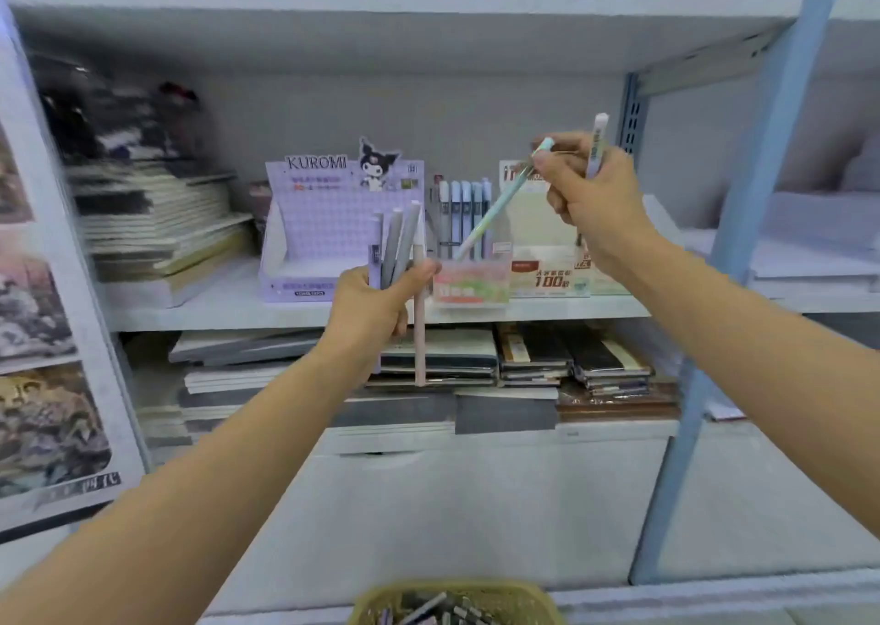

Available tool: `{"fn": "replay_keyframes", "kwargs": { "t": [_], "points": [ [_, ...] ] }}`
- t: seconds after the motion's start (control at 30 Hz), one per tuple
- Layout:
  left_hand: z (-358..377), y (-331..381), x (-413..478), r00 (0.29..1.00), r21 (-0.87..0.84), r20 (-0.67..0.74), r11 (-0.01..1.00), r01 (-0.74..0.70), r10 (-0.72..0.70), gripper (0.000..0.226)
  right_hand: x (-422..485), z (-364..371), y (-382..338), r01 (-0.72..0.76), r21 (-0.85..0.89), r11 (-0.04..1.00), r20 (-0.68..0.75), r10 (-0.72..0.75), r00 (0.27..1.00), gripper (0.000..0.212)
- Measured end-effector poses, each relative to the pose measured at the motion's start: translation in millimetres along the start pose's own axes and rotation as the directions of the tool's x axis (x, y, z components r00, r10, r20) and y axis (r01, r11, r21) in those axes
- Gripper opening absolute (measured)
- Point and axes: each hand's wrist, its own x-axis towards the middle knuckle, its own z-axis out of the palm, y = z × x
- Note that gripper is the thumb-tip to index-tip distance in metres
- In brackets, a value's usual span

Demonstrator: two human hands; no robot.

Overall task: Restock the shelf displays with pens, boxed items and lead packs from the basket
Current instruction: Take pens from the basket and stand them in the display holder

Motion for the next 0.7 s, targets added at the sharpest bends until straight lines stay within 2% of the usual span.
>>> {"fn": "replay_keyframes", "kwargs": {
  "t": [0.17, 0.27, 0.37, 0.53, 0.7],
  "points": [
    [1, 16, 30, 0.999, -0.035, -0.015, 0.999, -0.042, 0.041, 0.029, 43, -10, -4, 0.061, -0.206, 0.977, -0.069, -0.076, 0.995, 0.009],
    [6, 15, 44, 0.999, -0.044, 0.001, 0.998, -0.043, 0.043, 0.022, 59, -10, 14, 0.062, -0.348, 0.935, -0.052, -0.085, 0.995, 0.013],
    [11, 12, 55, 0.999, -0.037, 0.009, 0.998, -0.051, 0.052, 0.026, 69, -5, 35, 0.044, -0.504, 0.863, 0.001, -0.051, 0.999, 0.014],
    [16, 10, 71, 0.998, -0.045, 0.005, 0.997, -0.056, 0.056, 0.025, 76, 2, 59, 0.090, -0.594, 0.799, 0.107, -0.032, 0.994, 0.015],
    [18, 7, 77, 0.998, -0.048, 0.008, 0.997, -0.065, 0.066, 0.024, 85, -9, 58, 0.134, -0.607, 0.783, 0.224, 0.007, 0.975, 0.013]
  ]
}}
